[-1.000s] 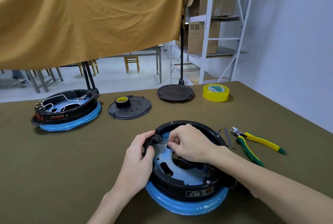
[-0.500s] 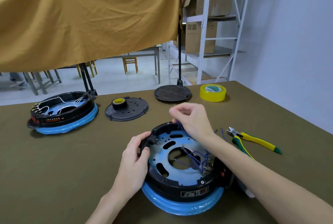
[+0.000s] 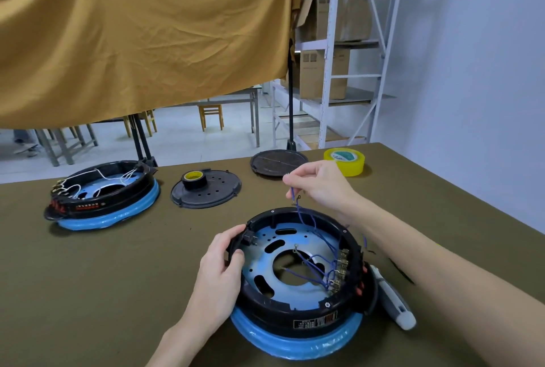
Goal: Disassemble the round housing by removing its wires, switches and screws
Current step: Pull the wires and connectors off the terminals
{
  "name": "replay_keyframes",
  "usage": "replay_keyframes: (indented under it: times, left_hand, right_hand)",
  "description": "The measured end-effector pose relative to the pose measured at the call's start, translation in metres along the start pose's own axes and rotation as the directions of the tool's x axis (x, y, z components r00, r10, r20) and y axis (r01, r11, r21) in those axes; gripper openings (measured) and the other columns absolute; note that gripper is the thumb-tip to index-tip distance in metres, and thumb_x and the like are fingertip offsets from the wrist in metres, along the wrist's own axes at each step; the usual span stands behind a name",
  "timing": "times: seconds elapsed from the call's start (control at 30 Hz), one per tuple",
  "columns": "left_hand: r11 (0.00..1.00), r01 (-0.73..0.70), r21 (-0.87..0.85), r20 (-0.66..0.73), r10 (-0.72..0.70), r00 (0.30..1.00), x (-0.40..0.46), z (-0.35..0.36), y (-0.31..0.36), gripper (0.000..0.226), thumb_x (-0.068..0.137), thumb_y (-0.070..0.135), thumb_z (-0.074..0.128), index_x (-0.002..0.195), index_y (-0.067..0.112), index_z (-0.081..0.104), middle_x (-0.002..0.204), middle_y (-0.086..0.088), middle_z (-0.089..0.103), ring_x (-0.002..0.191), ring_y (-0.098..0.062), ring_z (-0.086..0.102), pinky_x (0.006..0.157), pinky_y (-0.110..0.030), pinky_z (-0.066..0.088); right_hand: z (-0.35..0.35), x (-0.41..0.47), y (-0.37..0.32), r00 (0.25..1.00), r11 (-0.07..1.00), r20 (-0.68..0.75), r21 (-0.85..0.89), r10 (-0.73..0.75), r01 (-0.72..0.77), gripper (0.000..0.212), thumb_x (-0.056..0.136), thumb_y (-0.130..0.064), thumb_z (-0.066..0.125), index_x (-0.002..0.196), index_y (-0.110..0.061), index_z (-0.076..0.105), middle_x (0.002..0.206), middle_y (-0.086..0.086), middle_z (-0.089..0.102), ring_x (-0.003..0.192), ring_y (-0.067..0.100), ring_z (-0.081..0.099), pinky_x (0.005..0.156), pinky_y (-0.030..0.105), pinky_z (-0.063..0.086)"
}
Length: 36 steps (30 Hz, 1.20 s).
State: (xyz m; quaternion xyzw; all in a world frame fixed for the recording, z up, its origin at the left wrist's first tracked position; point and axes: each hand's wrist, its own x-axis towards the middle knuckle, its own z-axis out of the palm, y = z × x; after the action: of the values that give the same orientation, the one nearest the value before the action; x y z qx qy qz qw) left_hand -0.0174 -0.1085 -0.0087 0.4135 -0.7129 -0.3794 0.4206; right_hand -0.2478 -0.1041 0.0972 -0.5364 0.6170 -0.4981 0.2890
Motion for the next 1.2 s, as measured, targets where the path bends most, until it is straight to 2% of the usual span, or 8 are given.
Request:
replay_keyframes:
  times: [0.13, 0.5, 0.67, 0.77, 0.9, 1.0, 1.1, 1.2]
  left_hand:
    - [1.000, 0.010, 0.008, -0.003, -0.010, 1.000, 0.000, 0.000, 0.001, 0.044, 0.105, 0.005, 0.045, 0.138, 0.034, 0.056, 0.131, 0.023, 0.059, 0.124, 0.008, 0.051, 0.105, -0.024, 0.042]
    - [0.999, 0.019, 0.034, 0.022, -0.020, 1.000, -0.001, -0.001, 0.005, 0.044, 0.106, 0.009, 0.045, 0.139, 0.037, 0.054, 0.130, 0.028, 0.057, 0.124, 0.010, 0.050, 0.107, -0.026, 0.042]
    - [0.995, 0.014, 0.097, 0.016, -0.016, 1.000, -0.001, -0.003, 0.004, 0.046, 0.105, 0.012, 0.047, 0.140, 0.041, 0.049, 0.128, 0.032, 0.053, 0.125, 0.006, 0.049, 0.110, -0.032, 0.044]
    - [0.965, -0.075, 0.250, 0.063, 0.061, 0.996, -0.004, -0.009, 0.007, 0.048, 0.102, 0.025, 0.048, 0.145, 0.045, 0.041, 0.126, 0.036, 0.045, 0.123, 0.005, 0.044, 0.106, -0.030, 0.039]
    - [0.886, -0.131, 0.444, 0.045, 0.125, 0.991, -0.007, -0.013, 0.013, 0.034, 0.097, 0.050, 0.041, 0.129, 0.050, 0.051, 0.113, 0.032, 0.042, 0.109, -0.001, 0.040, 0.096, -0.030, 0.031]
    - [0.878, -0.227, 0.421, -0.050, 0.272, 0.961, -0.006, -0.008, 0.029, 0.024, 0.097, 0.033, 0.055, 0.120, 0.037, 0.063, 0.114, 0.025, 0.045, 0.107, 0.001, 0.043, 0.094, -0.029, 0.038]
    - [0.814, -0.449, 0.370, 0.110, 0.441, 0.891, 0.004, 0.002, 0.052, 0.026, 0.096, 0.023, 0.059, 0.118, 0.034, 0.064, 0.122, 0.025, 0.051, 0.117, -0.005, 0.052, 0.095, -0.025, 0.043]
    - [0.687, -0.495, 0.532, 0.237, 0.441, 0.866, 0.026, 0.012, 0.061, 0.032, 0.098, 0.028, 0.059, 0.130, 0.032, 0.061, 0.140, 0.017, 0.050, 0.138, -0.009, 0.040, 0.115, -0.027, 0.026]
  right_hand:
    - [0.000, 0.007, -0.005, 0.998, 0.999, -0.056, 0.039, 0.022, -0.020, 0.014, 0.093, -0.020, 0.073, 0.089, -0.008, 0.078, 0.077, 0.006, 0.078, 0.054, 0.002, 0.055, 0.047, 0.012, 0.040]
    - [0.001, 0.023, -0.012, 0.999, 0.999, 0.031, 0.010, -0.040, 0.040, 0.012, 0.092, -0.016, 0.076, 0.088, -0.005, 0.076, 0.075, 0.009, 0.077, 0.059, 0.009, 0.066, 0.056, 0.019, 0.053]
    - [-0.002, 0.029, -0.009, 0.989, 0.996, -0.116, -0.018, -0.093, 0.091, 0.013, 0.092, -0.016, 0.076, 0.086, -0.004, 0.075, 0.071, 0.009, 0.076, 0.057, 0.009, 0.066, 0.056, 0.022, 0.054]
    - [-0.010, 0.028, 0.000, 0.987, 0.994, -0.134, -0.072, -0.087, 0.078, 0.015, 0.095, -0.019, 0.073, 0.087, -0.006, 0.074, 0.072, 0.007, 0.077, 0.058, 0.011, 0.069, 0.056, 0.026, 0.055]
    - [-0.016, 0.013, 0.016, 0.973, 0.993, 0.230, -0.118, 0.027, 0.000, 0.030, 0.100, -0.037, 0.065, 0.100, -0.010, 0.076, 0.088, 0.003, 0.080, 0.081, 0.020, 0.077, 0.071, 0.027, 0.062]
    - [-0.021, -0.001, 0.033, 0.989, 0.950, 0.130, -0.296, -0.064, 0.100, 0.030, 0.101, -0.038, 0.060, 0.095, -0.015, 0.078, 0.088, -0.003, 0.078, 0.085, 0.016, 0.073, 0.081, 0.031, 0.059]
    - [-0.029, -0.019, 0.052, 0.999, 0.864, -0.016, -0.502, -0.050, 0.036, 0.018, 0.101, -0.033, 0.057, 0.105, -0.021, 0.070, 0.098, -0.007, 0.071, 0.095, 0.015, 0.067, 0.086, 0.033, 0.053]
    - [-0.026, -0.039, 0.071, 0.999, 0.790, -0.010, -0.613, 0.037, -0.035, 0.024, 0.101, -0.035, 0.055, 0.119, -0.020, 0.063, 0.107, -0.002, 0.069, 0.101, 0.021, 0.065, 0.090, 0.040, 0.053]
